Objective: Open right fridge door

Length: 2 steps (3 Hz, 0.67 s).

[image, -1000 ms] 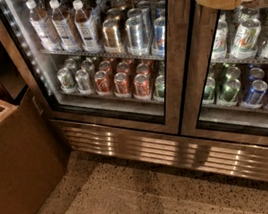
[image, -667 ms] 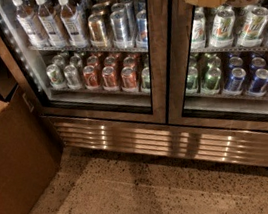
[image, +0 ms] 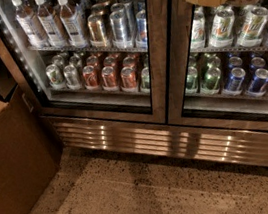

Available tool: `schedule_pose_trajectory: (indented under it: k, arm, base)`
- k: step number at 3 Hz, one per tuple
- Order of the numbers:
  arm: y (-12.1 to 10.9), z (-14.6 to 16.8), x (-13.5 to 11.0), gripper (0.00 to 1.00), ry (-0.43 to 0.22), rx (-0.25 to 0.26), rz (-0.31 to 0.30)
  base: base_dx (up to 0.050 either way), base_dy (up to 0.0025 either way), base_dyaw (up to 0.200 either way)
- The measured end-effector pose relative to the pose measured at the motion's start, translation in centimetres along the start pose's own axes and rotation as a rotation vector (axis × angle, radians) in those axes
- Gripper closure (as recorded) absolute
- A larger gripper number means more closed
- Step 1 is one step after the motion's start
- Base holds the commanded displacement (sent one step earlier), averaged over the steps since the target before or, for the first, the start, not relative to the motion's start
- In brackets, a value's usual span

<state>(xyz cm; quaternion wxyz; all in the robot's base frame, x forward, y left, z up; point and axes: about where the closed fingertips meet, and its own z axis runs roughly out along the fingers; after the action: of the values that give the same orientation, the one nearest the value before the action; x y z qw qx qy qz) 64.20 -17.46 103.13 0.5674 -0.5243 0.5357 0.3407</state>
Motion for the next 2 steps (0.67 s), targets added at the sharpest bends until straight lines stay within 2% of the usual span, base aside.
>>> schedule_pose_trajectory:
  k: [2]
  arm:
    - [-1.16,-0.28,0.32,0.35,0.0,0.0,0.0]
  base:
    - [0.0,0.0,0.0]
